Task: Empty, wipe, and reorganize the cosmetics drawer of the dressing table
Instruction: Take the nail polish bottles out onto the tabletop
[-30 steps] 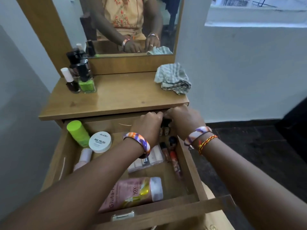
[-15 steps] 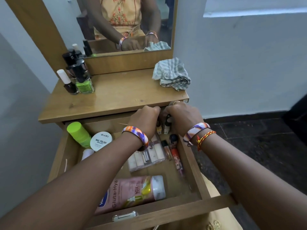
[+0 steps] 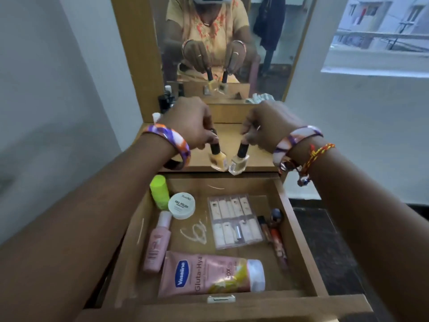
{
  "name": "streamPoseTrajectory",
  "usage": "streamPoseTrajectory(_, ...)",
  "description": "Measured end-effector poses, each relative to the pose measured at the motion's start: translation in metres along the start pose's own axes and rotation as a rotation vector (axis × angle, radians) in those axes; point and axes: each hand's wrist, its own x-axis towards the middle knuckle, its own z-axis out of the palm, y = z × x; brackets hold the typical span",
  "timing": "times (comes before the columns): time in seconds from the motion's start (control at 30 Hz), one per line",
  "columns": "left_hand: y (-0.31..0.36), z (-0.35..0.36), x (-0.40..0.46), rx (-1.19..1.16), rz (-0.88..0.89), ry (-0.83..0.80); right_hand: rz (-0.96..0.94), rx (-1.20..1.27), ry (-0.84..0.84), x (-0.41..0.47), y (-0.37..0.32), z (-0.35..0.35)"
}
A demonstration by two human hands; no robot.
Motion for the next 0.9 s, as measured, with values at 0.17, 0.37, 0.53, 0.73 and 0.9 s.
streamPoseTrajectory(0.17,-0.035,-0.033,0.001,0.012,-0.104,0.144,-0.062,0.110,0.023,0.034,-0.040,0.010)
streamPoseTrajectory(0.37,-0.072,-0.036,0.013,0.054,-0.218,0.197,-0.097,0.161,0.032,0.075,-0.068,0.043)
streamPoseTrajectory(0.53,-0.089,-0.032,0.021,0.056,-0.236,0.190,-0.115,0.133,0.057,0.093,-0.077,0.064)
streamPoseTrajectory(0.73,-0.096,-0.028,0.027,0.061,-0.238,0.196,-0.089,0.157,0.058,0.104,-0.081,0.073)
streamPoseTrajectory(0.9,-0.094,-0.029,0.027,0.090,-0.254,0.188,-0.079,0.175,0.025,0.104,-0.080,0.071)
